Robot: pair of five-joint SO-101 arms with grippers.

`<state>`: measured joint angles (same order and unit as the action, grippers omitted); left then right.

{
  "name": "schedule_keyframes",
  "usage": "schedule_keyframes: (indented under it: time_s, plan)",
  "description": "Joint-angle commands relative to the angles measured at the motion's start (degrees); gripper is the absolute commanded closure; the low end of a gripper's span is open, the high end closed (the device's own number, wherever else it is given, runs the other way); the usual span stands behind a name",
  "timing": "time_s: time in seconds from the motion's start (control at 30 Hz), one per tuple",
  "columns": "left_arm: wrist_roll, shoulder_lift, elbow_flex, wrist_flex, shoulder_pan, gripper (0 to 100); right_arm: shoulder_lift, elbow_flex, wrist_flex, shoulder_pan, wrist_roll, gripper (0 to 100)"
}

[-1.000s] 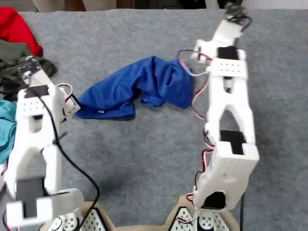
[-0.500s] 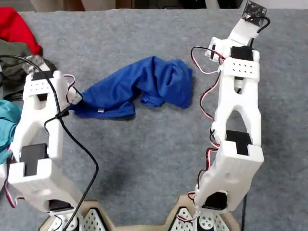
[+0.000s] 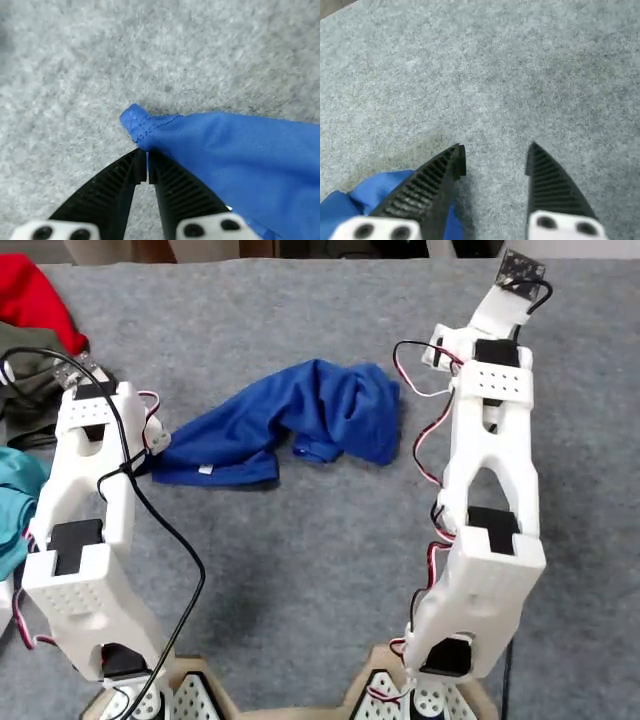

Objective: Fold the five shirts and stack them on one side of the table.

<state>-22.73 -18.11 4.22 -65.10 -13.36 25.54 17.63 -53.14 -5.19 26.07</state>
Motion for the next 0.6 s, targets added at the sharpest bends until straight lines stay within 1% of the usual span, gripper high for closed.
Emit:
schedule_keyframes:
  time_s: [0.0, 0.07, 0.13, 0.2, 0.3, 0.47, 0.57]
  plan:
    - [-0.09, 0.48, -4.04, -0.53, 0.26, 98, -0.13, 4.18, -0.44, 1.27, 0.44, 83.9]
    - [-0.09, 0.57, -6.42, -2.20, 0.26, 98, -0.31, 4.18, -0.53, 1.27, 0.44, 85.0]
    - [-0.09, 0.57, -9.14, -4.13, 0.44, 98, -0.48, 4.79, -2.73, 1.19, 0.44, 85.0]
    - [-0.09, 0.57, -11.96, -6.07, 0.70, 98, -1.71, 7.87, -8.26, 1.27, 0.44, 85.0]
    - [-0.09, 0.48, -16.00, -8.53, 0.79, 98, -3.82, 13.93, -20.04, 2.42, 0.35, 85.0]
    - [-0.09, 0.48, -21.63, -12.40, 0.88, 98, -5.05, 23.78, -37.27, 4.44, -8.09, 85.0]
    - [-0.09, 0.48, -24.70, -14.59, 0.79, 98, -4.88, 26.07, -45.89, 7.87, -12.40, 85.0]
